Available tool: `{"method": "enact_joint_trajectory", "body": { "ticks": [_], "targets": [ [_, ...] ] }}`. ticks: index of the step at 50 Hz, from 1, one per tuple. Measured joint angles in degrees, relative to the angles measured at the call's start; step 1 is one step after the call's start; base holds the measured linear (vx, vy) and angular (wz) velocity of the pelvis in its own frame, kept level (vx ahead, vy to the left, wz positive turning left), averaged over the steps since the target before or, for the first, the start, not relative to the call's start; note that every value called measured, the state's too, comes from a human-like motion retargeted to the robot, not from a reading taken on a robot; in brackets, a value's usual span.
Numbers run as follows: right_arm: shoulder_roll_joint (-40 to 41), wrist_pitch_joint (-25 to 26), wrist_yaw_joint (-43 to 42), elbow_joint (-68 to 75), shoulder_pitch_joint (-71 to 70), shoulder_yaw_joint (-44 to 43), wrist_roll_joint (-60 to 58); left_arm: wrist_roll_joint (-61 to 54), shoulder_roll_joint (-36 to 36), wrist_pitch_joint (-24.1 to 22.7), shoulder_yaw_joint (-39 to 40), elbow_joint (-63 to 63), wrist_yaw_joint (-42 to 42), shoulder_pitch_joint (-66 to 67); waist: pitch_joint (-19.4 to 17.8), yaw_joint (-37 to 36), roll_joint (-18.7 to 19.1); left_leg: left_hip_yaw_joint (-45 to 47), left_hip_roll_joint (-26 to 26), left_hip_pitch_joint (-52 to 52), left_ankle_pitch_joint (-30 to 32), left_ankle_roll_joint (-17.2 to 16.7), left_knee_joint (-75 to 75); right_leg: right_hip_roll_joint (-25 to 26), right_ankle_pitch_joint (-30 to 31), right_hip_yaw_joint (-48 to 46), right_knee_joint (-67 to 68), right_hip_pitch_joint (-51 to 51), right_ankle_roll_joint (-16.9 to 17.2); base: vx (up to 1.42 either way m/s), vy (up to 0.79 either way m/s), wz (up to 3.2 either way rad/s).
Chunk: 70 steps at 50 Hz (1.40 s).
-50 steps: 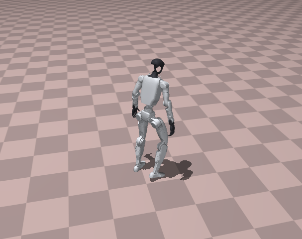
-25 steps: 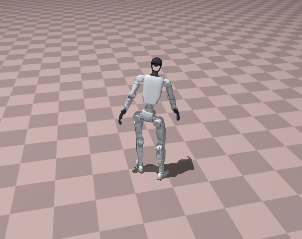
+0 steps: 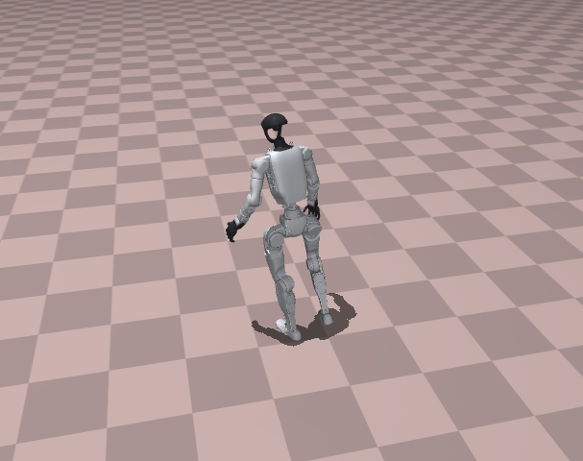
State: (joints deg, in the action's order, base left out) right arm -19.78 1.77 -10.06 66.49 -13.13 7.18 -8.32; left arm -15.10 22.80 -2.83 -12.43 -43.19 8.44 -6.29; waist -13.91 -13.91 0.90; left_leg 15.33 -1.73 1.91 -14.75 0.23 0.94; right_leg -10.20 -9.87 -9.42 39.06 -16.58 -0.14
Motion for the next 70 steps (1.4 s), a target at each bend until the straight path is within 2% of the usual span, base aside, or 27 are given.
{"method": "enact_joint_trajectory", "body": {
  "ticks": [5, 8, 10, 12, 15, 17, 18, 19, 24, 28, 30, 31, 32, 33, 34, 38, 40, 46, 47, 48, 50, 52, 56, 58, 62, 67, 70],
  "targets": [
    [1.29, -0.48, 7.74, 5.54, 3.52, -2.54, 6.74, -2.47, 2.76, -4.14, -3.62, 11.87, 0.92, -0.44, -1.49, 6.45, -0.23, -14.77, -3.12, 1.66, -1.09, -3.62, 2.6, 1.13, 6.92, 5.93, -28.55, 4.11, 4.95, 0.4, -0.07, 2.83],
    [1.12, 0.19, 10.06, 8.2, 2.7, -3.82, 5.34, -12.07, 0.77, -6.94, -3.02, 13.46, 3.31, -0.21, -3.14, 7.44, -0.84, -20.82, -4.82, 6.42, 0.93, -1.35, -3.12, 0.67, 15.05, 15.7, -37.69, 4.63, 10.16, 0.39, -0.13, 1.82],
    [0.42, 0.54, 10.45, 8.91, 2.52, -3.75, 5.48, -18.31, -0.6, -8.13, -1.91, 12.32, 4.62, 1.18, -3.49, 7.53, 0.12, -23.36, -4.22, 7.6, 0.95, -1.5, -3.66, 0.42, 14.25, 16.45, -37.37, 5.29, 10.86, 0.39, -0.14, 1.32],
    [-0.74, 0.44, 10.95, 9.41, 1.94, -4.18, 4.47, -10.21, 0.3, -5.71, -1.41, 7.54, 2.45, 2.6, -3.71, 7.42, 1.41, -25.17, -3.41, 8.04, 0.54, -1.95, -2.96, 0.14, 10.46, 13.0, -35.88, 6.89, 10.69, 0.4, -0.15, 1.17],
    [-2.6, 0.8, 5.58, 11.0, 0.29, -4.79, 6.01, -8.56, -2.13, -5.19, 1.7, -0.91, 4.52, 5.16, -4.58, 7.38, 2.88, -26.84, -3.07, 7.26, -1.58, -5.22, 2.65, -0.61, 6.97, 7.62, -36.02, 11.06, 10.19, 0.38, -0.17, 1.08],
    [-3.98, 3.34, 4.27, 12.95, -2.75, -3.74, 5.6, -21.78, -5.21, -3.12, 7.37, -7.55, 3.26, 5.05, -5.37, 5.55, 2.92, -24.2, -3.73, 6.34, -1.8, -4.18, 5.47, -1.38, 6.28, 6.67, -36.65, 12.43, 9.76, 0.32, -0.2, 0.3],
    [-4.55, 3.96, 3.14, 14.0, -4.87, -2.61, 3.35, -15.59, -4.68, -2.36, 5.97, -10.99, 5.12, 5.24, -5.76, 3.58, 1.86, -21.61, -4.78, 6.83, -0.36, -0.08, 3.55, -2.26, 6.86, 7.67, -37.18, 12.17, 10.33, 0.29, -0.2, -0.14],
    [-5.04, 4.68, 2.41, 14.78, -6.41, -1.83, 2.36, -13.56, -4.73, -1.52, 5.98, -13.77, 5.99, 5.92, -5.97, 2.21, 1.11, -18.01, -5.34, 6.48, 0.05, 1.29, 3.47, -2.99, 6.9, 7.83, -37.34, 12.17, 10.74, 0.28, -0.18, -0.07],
    [-6.82, 6.54, 2.04, 16.03, -14.03, 0.64, 1.18, -11.47, -5.82, 2.53, 9.16, -25.81, 2.87, 10.23, -5.6, -0.87, -1.06, 3.81, -5.01, 0.28, -2.07, 2.63, 5.5, -4.78, 5.83, 5.08, -36.78, 11.86, 11.95, 0.28, -0.1, 0.57],
    [-6.81, 3.72, 0.16, 12.25, -18.22, -0.21, 5.07, -4.59, -5.8, 4.35, 11.97, -33.91, -4.34, 13.11, -5.05, -1.99, 0.44, 9.33, -2.51, -4.2, 1.58, 2.27, -2.27, -1.8, 4.21, 1.54, -34.61, 13.14, 10.72, 0.33, -0.03, 0.69],
    [-6.78, 2.76, 0.17, 8.86, -18.52, 0.07, 9.28, -28.18, -5.07, 7.11, 25.19, -38.44, -9.45, 11.56, -4.87, -3.99, 1.36, 9.52, -0.92, -6.71, 6.1, 0.23, -5.94, -0.09, 3.75, 0.29, -34.34, 14.51, 9.71, 0.36, -0.01, 0.41],
    [-6.18, 1.82, -0.69, 6.93, -18.66, 0.73, 10.89, -28.1, -4.77, 7.45, 25.5, -39.17, -10.13, 12.1, -5.02, -4.4, 0.9, 10.52, -0.22, -8.0, 7.92, -0.77, -5.94, 0.16, 3.53, -0.38, -34.36, 15.42, 9.26, 0.38, 0.01, 0.4],
    [-5.49, 0.37, -1.78, 4.88, -18.54, 1.17, 12.36, -21.33, -4.81, 6.78, 23.15, -39.26, -10.18, 13.15, -5.08, -4.79, 0.23, 11.93, 0.32, -9.12, 9.53, -1.3, -5.94, 0.27, 3.38, -1.03, -34.42, 16.22, 8.87, 0.39, 0.03, 0.47],
    [-4.6, -2.1, -3.33, 2.59, -17.92, 1.21, 13.54, -1.21, -5.54, 4.08, 15.45, -38.04, -9.02, 15.22, -4.95, -5.15, -0.84, 14.17, 0.56, -9.87, 10.7, -0.88, -5.94, 0.11, 3.35, -1.64, -34.57, 16.8, 8.59, 0.4, 0.04, 0.45],
    [-3.97, -3.48, -3.59, 0.87, -17.11, 1.4, 14.61, 5.21, -5.93, 3.13, 13.35, -37.53, -8.75, 16.27, -4.67, -5.7, -1.68, 16.67, 0.78, -9.97, 10.85, -0.77, -5.94, 0.06, 3.3, -2.09, -34.57, 17.35, 8.28, 0.41, 0.06, 0.39],
    [-0.69, -5.57, -0.02, -3.6, -13.1, 1.97, 19.25, 1.92, -6.39, 3.27, 16.36, -37.65, -9.74, 16.35, -3.93, -7.24, -4.9, 21.11, 1.45, -7.14, 7.16, -0.47, -5.94, 0.58, 3.18, -2.81, -32.18, 19.02, 6.84, 0.45, 0.1, 0.24],
    [1.25, -5.48, 2.97, -4.57, -8.78, 1.48, 23.07, 7.89, -6.57, 3.63, 17.55, -38.78, -11.47, 16.98, -4.05, -6.67, -5.94, 20.05, 3.56, -5.6, 2.7, -4.46, -0.58, 0.22, 2.08, -3.95, -23.97, 18.92, 5.97, 0.51, 0.13, 0.58],
    [6.37, -3.36, 9.59, -1.36, 2.21, 3.62, 19.61, 19.43, -4.8, 7.48, 11.16, -44.31, -13.76, 1.92, -4.47, -2.41, -8.41, 10.72, 5.48, -3.76, -0.35, -1.35, 2.92, 0.89, 3.69, -4.1, 0.0, 11.27, 2.01, 0.43, 0.11, 1.15],
    [7.04, -2.3, 10.27, -0.11, 4.05, 4.22, 17.19, 14.06, -3.82, 8.79, 12.73, -44.58, -13.97, -2.32, -4.53, -2.13, -9.02, 9.13, 5.19, -3.8, -0.72, -1.35, 3.02, 0.87, 2.93, -3.17, 4.45, 8.38, 2.06, 0.39, 0.04, 1.33],
    [7.66, -0.21, 11.46, 1.55, 5.45, 5.09, 14.47, -7.5, -1.9, 11.44, 20.75, -44.81, -14.95, -8.21, -4.61, -2.26, -9.63, 7.76, 4.68, -3.7, -0.86, -2.01, 2.35, 0.87, 1.96, -2.04, 8.38, 4.98, 2.46, 0.38, 0.05, 1.5],
    [8.98, 1.37, 15.14, 4.35, 8.4, 6.31, 9.18, -11.38, -2.06, 12.71, 20.53, -41.87, -14.38, -16.01, -4.83, 0.51, -9.94, 2.99, 3.67, -3.89, -0.59, -1.19, 2.36, 2.08, 0.57, -0.75, 6.62, 3.32, 2.34, 0.37, 0.05, 1.82],
    [10.1, -0.69, 16.51, 7.25, 9.75, 7.1, 2.53, 16.53, -3.18, 8.15, 3.27, -34.53, -10.41, -20.3, -5.6, 1.26, -10.07, -0.51, 2.95, -1.02, 2.15, 1.47, -3.52, 3.76, 0.25, 0.85, 2.3, 1.08, 2.17, 0.39, -0.01, 1.47],
    [10.7, -0.61, 22.83, 10.87, 12.46, 9.11, 1.68, 3.63, -2.43, 2.86, -2.48, -18.32, -3.48, -28.82, -5.87, 5.6, -10.18, -6.49, 1.55, 0.46, 1.91, 2.17, -3.93, 3.96, 1.72, 1.62, -15.26, 0.42, 3.38, 0.42, -0.04, 1.44],
    [10.12, -0.26, 22.67, 11.5, 14.52, 8.6, 2.8, 0.2, -1.2, 0.62, -5.4, -9.04, 0.01, -30.0, -6.97, 8.19, -10.68, -8.78, 0.16, 1.52, -1.33, 0.2, 0.58, 2.33, 2.09, 1.99, -20.74, 0.42, 5.57, 0.49, -0.07, 1.45],
    [8.33, -0.95, 18.78, 11.29, 15.31, 7.37, 5.55, -9.78, -0.55, -5.62, -5.41, 2.69, 3.64, -31.85, -7.56, 11.56, -11.03, -12.45, -2.28, 5.03, -2.81, -0.14, 2.2, 0.93, 12.94, 5.94, -34.27, 1.39, 12.85, 0.51, -0.11, 0.91],
    [5.25, 0.22, 11.02, 11.01, 10.48, 3.99, 6.07, -28.39, -3.31, -7.8, -0.58, 5.05, 3.85, -27.76, -7.4, 12.04, -7.29, -13.49, -1.53, 7.49, -2.34, -0.72, 4.93, 0.45, 5.49, 3.87, -28.53, 3.13, 11.41, 0.56, -0.12, 0.24],
    [2.78, 1.19, 6.14, 10.13, 7.1, 1.94, 6.02, -26.26, -4.35, -6.26, 0.88, 1.8, 5.8, -19.43, -8.36, 12.26, -5.99, -12.02, -2.29, 7.63, -2.39, -1.63, 13.34, -1.09, 2.33, 3.18, -28.13, 8.5, 10.69, 0.61, -0.13, 0.17]
  ]
}}
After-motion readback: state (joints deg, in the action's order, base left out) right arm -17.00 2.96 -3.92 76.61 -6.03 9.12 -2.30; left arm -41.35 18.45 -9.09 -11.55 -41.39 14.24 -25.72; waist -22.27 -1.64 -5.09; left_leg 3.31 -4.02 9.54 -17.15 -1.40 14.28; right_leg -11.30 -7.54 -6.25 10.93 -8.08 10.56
